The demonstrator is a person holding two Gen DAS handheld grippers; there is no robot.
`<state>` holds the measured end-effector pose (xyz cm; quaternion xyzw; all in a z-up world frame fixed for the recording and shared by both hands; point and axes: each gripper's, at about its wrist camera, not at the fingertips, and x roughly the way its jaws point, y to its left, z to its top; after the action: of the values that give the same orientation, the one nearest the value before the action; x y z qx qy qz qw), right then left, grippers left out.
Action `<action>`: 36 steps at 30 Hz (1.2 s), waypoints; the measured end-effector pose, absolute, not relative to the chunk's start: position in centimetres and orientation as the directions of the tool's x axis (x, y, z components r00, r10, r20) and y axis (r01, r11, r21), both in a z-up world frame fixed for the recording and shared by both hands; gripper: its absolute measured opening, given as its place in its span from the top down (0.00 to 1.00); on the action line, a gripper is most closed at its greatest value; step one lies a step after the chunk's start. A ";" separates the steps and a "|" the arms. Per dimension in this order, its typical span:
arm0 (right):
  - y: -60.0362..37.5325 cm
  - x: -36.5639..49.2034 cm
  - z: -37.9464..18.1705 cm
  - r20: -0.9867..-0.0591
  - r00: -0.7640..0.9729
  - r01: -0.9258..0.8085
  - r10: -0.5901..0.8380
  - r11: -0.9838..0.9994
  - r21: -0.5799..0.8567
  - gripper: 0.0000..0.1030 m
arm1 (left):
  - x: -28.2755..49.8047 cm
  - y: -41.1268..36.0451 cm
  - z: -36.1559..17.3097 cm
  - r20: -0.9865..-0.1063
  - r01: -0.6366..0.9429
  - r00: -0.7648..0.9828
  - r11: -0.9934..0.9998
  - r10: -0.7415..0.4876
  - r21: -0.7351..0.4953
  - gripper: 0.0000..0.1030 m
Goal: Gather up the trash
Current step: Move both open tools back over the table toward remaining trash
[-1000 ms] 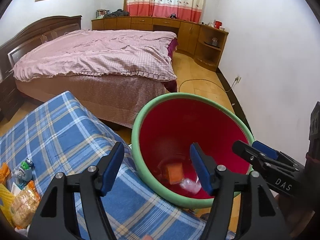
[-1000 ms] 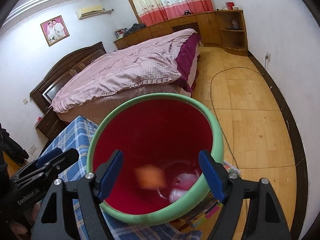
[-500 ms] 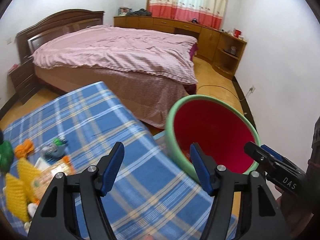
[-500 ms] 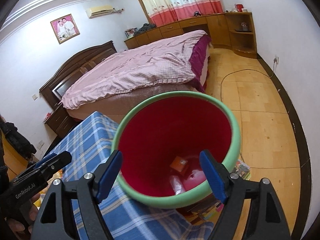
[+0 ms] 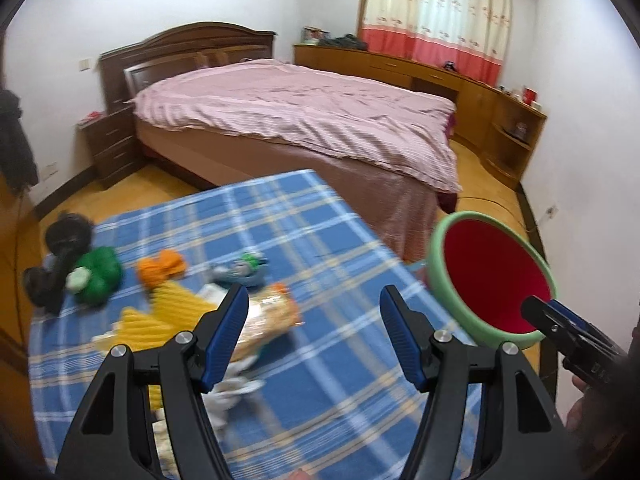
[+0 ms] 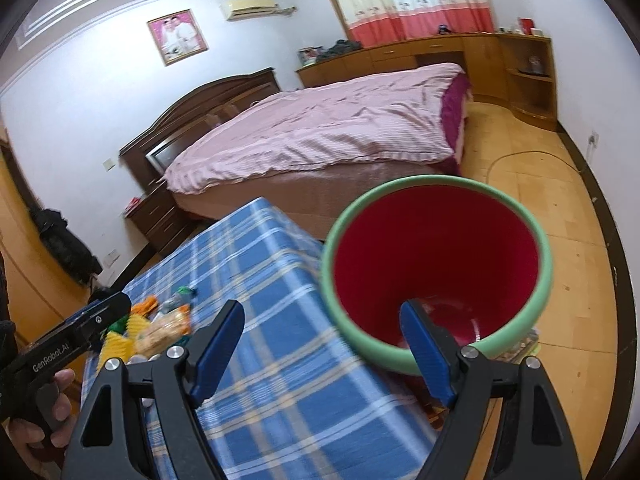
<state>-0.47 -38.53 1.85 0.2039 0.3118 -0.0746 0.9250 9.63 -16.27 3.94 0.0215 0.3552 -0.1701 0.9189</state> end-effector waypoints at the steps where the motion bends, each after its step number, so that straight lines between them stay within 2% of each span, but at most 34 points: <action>1: -38.0 -0.4 1.9 -0.607 0.794 0.258 -0.005 0.908 0.329 0.20 | 9.6 -15.5 3.9 -0.661 0.313 0.695 0.947 -0.284 -0.076 0.34; 17: -30.2 2.6 1.5 -0.649 0.754 0.121 0.106 0.948 0.295 0.20 | 9.8 -4.7 0.8 -0.706 0.095 0.699 0.993 -0.114 -0.066 0.34; 30: -25.7 7.1 0.0 -0.703 0.689 0.019 0.174 0.966 0.258 0.20 | 12.0 -2.6 -4.0 -0.779 0.046 0.618 0.995 -0.102 -0.093 0.34; 36: -23.0 9.8 -1.1 -0.726 0.648 -0.053 0.229 0.965 0.257 0.20 | 13.0 -1.6 -5.6 -0.800 0.009 0.591 0.993 -0.101 -0.118 0.46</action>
<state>9.78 -23.04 -1.07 0.1069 0.4122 0.0781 0.9014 12.95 -1.56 -5.62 -0.0506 0.4512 -0.0309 0.8904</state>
